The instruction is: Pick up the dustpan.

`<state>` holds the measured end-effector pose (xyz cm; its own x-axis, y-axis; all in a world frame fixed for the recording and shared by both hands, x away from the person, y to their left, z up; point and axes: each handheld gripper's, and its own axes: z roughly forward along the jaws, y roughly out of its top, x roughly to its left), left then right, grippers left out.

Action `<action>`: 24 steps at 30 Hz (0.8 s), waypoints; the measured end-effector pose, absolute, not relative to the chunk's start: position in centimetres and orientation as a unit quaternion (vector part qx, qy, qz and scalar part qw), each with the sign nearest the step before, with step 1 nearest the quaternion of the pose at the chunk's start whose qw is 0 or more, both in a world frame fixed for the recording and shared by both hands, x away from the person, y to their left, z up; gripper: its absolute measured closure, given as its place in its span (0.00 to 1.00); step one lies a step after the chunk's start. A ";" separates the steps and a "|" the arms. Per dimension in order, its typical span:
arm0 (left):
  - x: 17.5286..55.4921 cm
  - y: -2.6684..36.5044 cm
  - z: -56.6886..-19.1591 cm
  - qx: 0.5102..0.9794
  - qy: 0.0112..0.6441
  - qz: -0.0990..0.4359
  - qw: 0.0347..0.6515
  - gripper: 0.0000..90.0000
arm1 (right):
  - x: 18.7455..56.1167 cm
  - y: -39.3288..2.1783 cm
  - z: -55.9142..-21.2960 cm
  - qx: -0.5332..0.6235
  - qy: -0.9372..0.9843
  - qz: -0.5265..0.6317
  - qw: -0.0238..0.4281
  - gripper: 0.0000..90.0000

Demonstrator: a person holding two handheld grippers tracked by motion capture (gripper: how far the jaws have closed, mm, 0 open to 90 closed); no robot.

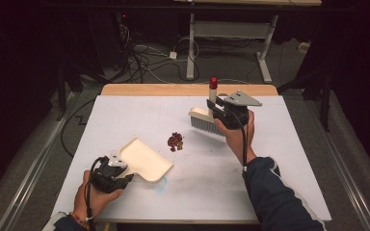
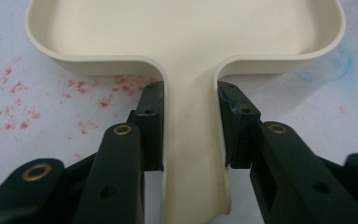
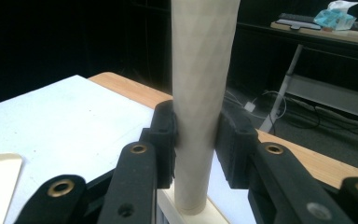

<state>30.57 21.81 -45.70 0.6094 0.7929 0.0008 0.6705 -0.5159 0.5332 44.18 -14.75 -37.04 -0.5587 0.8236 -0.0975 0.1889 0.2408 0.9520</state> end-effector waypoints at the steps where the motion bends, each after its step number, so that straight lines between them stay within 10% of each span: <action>1: 30.6 21.8 -45.7 0.861 0.425 0.123 0.249 0.71 | 44.2 -14.6 -37.0 0.349 0.724 0.505 0.315 0.78; 24: 30.8 21.5 -45.6 0.865 0.417 0.117 0.254 0.71 | 45.3 -14.1 -37.5 0.359 0.714 0.513 0.312 0.78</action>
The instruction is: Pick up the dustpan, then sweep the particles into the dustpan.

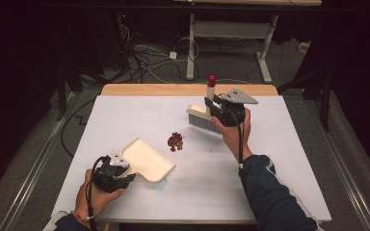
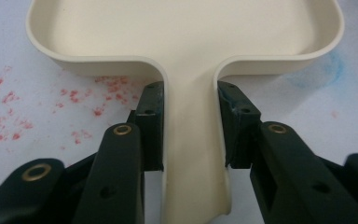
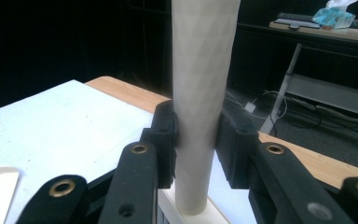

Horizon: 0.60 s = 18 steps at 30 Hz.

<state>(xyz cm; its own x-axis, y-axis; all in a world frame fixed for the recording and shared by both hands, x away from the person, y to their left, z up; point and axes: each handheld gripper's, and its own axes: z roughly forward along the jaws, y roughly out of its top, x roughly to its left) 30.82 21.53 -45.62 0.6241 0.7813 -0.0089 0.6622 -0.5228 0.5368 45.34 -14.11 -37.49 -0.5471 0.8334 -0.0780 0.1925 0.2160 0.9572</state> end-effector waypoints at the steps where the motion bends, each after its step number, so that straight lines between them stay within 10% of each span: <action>1: 30.9 21.6 -45.6 0.865 0.417 0.116 0.254 0.71 | 45.3 -14.1 -37.5 0.359 0.714 0.513 0.312 0.78; 18: 31.6 20.6 -45.9 0.870 0.414 0.104 0.249 0.71 | 46.6 -11.7 -38.2 0.368 0.691 0.530 0.325 0.78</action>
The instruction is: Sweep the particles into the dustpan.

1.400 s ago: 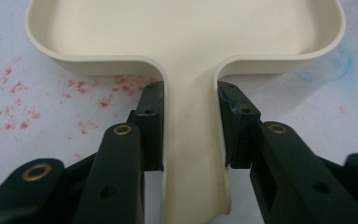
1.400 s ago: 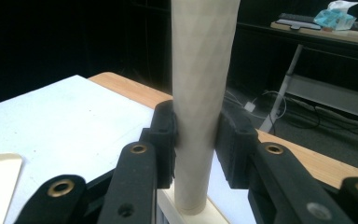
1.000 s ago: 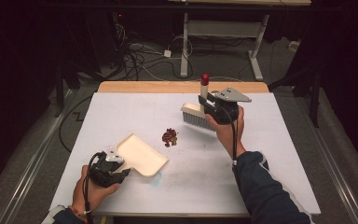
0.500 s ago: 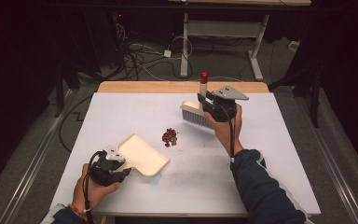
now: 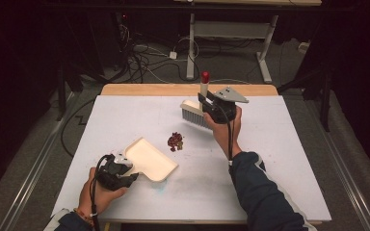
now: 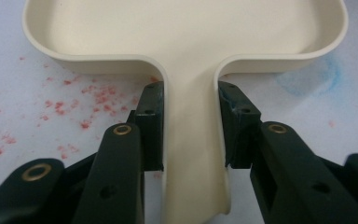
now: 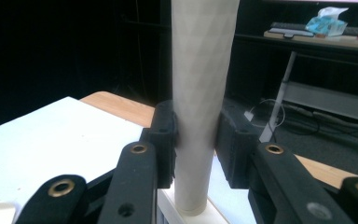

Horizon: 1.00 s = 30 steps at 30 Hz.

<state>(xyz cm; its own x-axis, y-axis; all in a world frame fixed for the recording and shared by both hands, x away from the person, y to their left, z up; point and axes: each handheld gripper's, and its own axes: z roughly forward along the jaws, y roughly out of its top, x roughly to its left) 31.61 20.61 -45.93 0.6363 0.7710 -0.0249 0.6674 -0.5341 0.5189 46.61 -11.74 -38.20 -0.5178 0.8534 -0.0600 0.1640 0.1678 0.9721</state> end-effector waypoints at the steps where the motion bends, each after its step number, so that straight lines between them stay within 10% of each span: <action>1: 31.7 20.5 -46.0 0.870 0.413 0.104 0.248 0.71 | 46.7 -11.1 -38.6 0.366 0.686 0.532 0.336 0.78; 30: 32.9 19.2 -46.6 0.875 0.411 0.099 0.235 0.71 | 41.3 -5.9 -41.5 0.303 0.732 0.532 0.299 0.77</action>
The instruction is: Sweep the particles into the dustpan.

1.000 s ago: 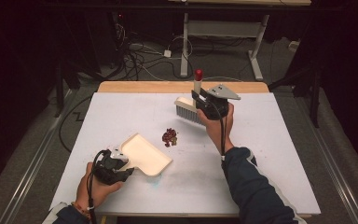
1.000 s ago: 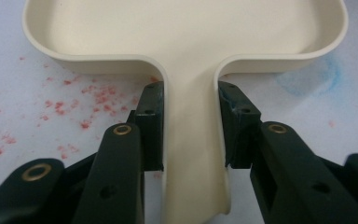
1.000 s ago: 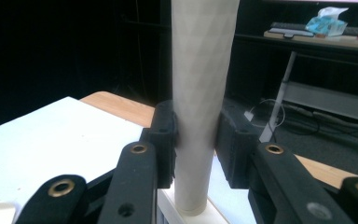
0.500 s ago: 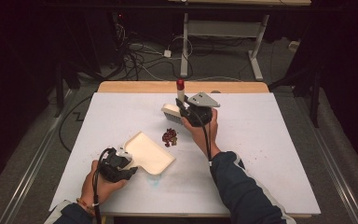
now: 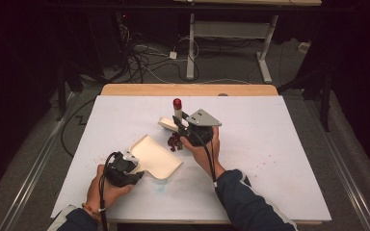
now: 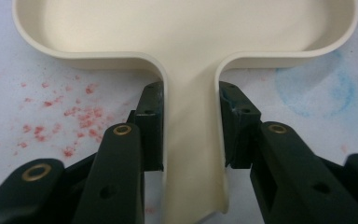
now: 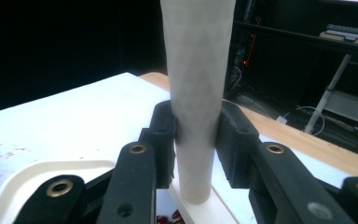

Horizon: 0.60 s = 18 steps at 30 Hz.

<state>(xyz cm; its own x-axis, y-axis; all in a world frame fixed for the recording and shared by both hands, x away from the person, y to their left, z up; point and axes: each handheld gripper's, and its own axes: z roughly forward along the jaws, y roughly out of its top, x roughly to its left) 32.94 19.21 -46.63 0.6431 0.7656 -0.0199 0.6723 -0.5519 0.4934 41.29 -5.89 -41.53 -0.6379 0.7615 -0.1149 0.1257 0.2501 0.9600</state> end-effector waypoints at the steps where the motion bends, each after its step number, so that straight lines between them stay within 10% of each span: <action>1: 32.9 19.2 -46.6 0.875 0.411 0.100 0.234 0.71 | 40.6 -5.7 -41.7 0.304 0.730 0.534 0.298 0.77; 18: 33.5 17.0 -46.6 0.869 0.425 0.101 0.232 0.71 | 37.1 -3.9 -41.9 0.295 0.739 0.532 0.288 0.77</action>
<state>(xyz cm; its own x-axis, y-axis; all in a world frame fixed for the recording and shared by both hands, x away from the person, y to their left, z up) 33.46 17.03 -46.59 0.6184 0.7855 -0.0225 0.6922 -0.5310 0.4888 37.13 -3.92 -41.88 -0.6601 0.7428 -0.1122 0.1289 0.2591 0.9572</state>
